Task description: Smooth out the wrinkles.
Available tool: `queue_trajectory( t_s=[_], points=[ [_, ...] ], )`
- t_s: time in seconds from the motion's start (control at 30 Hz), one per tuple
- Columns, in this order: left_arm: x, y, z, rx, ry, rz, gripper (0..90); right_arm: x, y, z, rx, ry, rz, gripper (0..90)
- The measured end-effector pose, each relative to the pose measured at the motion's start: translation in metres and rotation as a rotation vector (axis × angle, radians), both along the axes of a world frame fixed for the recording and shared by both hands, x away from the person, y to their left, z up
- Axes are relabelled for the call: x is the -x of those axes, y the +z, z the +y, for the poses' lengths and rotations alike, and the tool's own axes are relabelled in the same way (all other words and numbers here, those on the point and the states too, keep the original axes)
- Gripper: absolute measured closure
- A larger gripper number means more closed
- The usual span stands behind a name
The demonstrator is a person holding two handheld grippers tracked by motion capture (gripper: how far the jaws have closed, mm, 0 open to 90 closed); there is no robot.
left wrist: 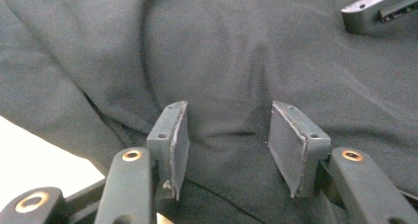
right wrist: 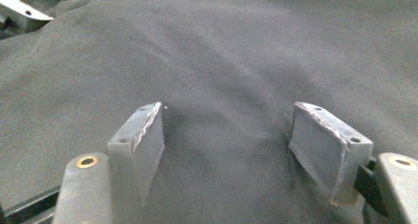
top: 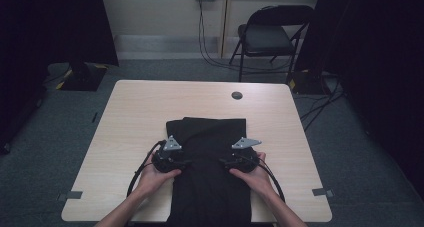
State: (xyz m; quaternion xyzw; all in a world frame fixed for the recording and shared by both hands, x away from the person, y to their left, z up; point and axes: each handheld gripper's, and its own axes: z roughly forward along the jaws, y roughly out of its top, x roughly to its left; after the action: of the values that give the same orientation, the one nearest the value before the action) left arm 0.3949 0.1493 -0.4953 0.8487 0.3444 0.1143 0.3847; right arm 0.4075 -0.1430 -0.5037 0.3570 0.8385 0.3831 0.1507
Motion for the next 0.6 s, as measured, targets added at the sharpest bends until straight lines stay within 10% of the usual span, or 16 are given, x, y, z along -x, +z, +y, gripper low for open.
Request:
queue_trajectory(
  t_s=[0.6],
  points=[
    [0.032, 0.010, 0.011, 0.014, -0.073, 0.100, 46.3, 0.032, 0.008, -0.001, 0.011, 0.114, 0.077, 33.8]
  ],
)
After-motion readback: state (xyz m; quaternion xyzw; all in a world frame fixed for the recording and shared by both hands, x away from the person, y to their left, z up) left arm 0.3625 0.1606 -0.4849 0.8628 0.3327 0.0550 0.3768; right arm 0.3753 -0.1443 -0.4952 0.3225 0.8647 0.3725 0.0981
